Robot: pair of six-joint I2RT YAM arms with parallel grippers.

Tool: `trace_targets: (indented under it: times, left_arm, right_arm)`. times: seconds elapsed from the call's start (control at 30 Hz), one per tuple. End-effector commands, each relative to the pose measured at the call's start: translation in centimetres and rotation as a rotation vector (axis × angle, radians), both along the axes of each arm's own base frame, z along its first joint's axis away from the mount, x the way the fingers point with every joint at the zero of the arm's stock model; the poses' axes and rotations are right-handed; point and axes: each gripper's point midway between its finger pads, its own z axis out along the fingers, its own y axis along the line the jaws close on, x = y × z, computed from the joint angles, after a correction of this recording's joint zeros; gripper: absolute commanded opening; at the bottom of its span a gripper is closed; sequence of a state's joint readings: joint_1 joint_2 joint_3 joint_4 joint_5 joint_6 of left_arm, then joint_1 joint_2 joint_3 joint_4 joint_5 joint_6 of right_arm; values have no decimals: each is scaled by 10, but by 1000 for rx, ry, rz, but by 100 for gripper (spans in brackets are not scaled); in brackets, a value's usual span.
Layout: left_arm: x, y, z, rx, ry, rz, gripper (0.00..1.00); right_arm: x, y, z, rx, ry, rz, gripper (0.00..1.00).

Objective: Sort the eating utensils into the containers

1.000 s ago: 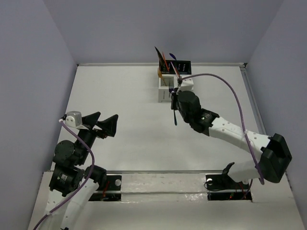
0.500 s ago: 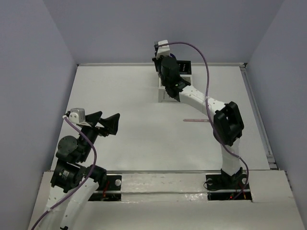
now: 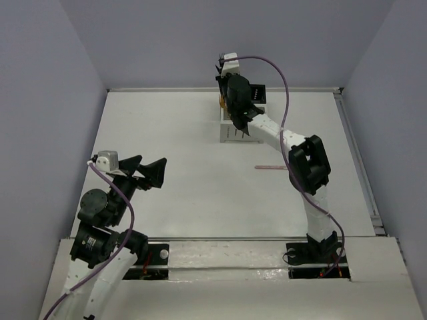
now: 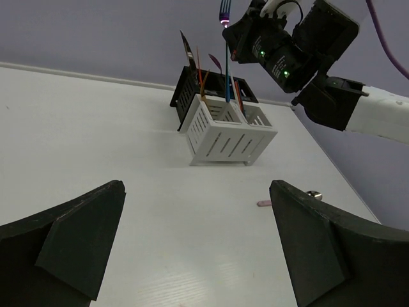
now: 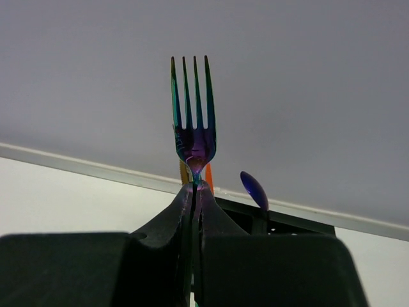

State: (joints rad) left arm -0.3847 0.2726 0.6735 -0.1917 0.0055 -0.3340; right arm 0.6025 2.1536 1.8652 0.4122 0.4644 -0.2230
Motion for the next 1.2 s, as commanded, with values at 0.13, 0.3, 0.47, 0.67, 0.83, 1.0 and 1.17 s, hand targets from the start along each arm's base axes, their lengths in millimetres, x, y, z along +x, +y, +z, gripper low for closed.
trace_targets:
  times: [0.13,0.3,0.47,0.67,0.83,1.0,1.17]
  left_arm:
    - [5,-2,4,0,-16,0,99]
    - [5,-2,3,1,-14,0,99]
    - [3,-1,4,-4,-22,-1,99]
    - [4,0,5,-5,-25,4,99]
    - [2,0,8,-8,-35,1,99]
    - [0,-1,10,-12,-47,-8,99]
    - [-2,-2,11,-13,-53,-17,99]
  right_arm:
    - [-5,4,-19,85,-22,47,0]
    - [-13,-2,-24,97,-16,42,9]
    - [-24,-7,-18,120,-5,50,33]
    - [-41,-17,-2,144,41,51,54]
    - [-96,-44,-7,283,113,73,55]
    - [-154,-85,-66,370,302,-13,57]
    - [-227,-145,-142,511,508,-235,59]
